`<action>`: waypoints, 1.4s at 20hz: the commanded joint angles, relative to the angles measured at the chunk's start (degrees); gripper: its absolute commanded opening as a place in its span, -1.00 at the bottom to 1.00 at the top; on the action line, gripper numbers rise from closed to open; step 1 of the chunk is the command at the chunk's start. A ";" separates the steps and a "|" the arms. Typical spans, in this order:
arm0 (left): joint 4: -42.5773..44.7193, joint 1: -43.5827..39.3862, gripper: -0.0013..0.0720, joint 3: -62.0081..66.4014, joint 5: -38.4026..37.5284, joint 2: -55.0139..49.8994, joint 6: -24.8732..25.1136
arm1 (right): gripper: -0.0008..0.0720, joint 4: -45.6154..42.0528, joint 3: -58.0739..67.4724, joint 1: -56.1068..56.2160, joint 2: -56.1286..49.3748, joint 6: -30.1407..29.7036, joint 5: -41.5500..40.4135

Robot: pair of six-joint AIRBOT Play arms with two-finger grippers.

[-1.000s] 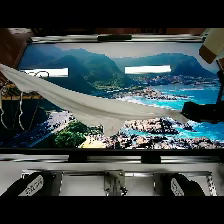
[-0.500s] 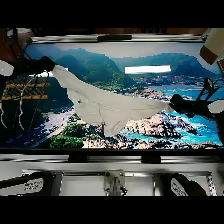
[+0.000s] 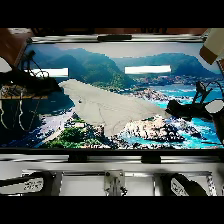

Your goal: Fold the shirts.

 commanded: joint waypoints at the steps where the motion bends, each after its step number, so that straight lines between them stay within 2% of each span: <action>1: -4.07 -1.97 0.99 -14.34 -0.59 2.05 -2.47 | -0.80 -1.49 -0.02 0.04 -0.07 -1.51 4.22; 4: -14.25 -5.86 0.99 -27.52 12.35 2.47 -2.43 | -0.80 -1.49 -0.02 0.04 -0.07 -2.58 4.87; 7: -20.98 -9.55 0.99 -34.12 25.09 1.99 -2.45 | -0.80 -1.49 -0.02 0.04 -0.07 -2.91 4.85; 12: -23.85 -14.49 0.99 -34.80 35.36 -0.61 -2.51 | -0.80 -1.46 -0.02 0.04 -0.07 -3.08 4.87; 15: -28.48 -14.62 0.96 -34.71 37.99 -1.97 -2.51 | -0.80 -1.42 -0.02 0.04 -0.07 -3.06 5.18; 16: -29.90 -14.62 0.70 -34.71 38.05 -2.45 -2.47 | -0.80 -1.40 -0.02 0.04 -0.07 -3.04 5.16; 17: -30.23 -14.62 0.29 -34.71 38.07 -2.69 -2.47 | -0.80 -1.40 -0.02 0.04 -0.07 -3.06 5.14; 19: -30.23 -14.40 -0.67 -34.38 37.75 -2.60 -1.33 | -0.80 -1.27 -0.02 0.02 -0.02 -3.04 5.20; 20: -30.21 -14.19 -0.86 -33.51 36.22 -2.23 1.88 | -0.80 -0.83 0.07 0.02 0.11 -3.06 5.40; 21: -30.16 -13.81 -0.87 -31.91 33.83 -1.46 5.25 | -0.80 -0.48 0.28 0.02 0.50 -3.10 5.46; 23: -28.61 -12.11 -0.87 -27.43 29.46 1.92 7.61 | -0.80 0.17 2.12 0.02 2.27 -4.02 5.40; 26: -19.58 -9.05 -0.87 -15.19 24.28 12.92 14.58 | -0.80 0.26 10.16 0.02 6.84 -7.37 5.33; 28: -12.59 -7.02 -0.87 -3.98 23.47 21.20 14.73 | -0.80 0.26 18.62 0.02 10.36 -9.86 4.55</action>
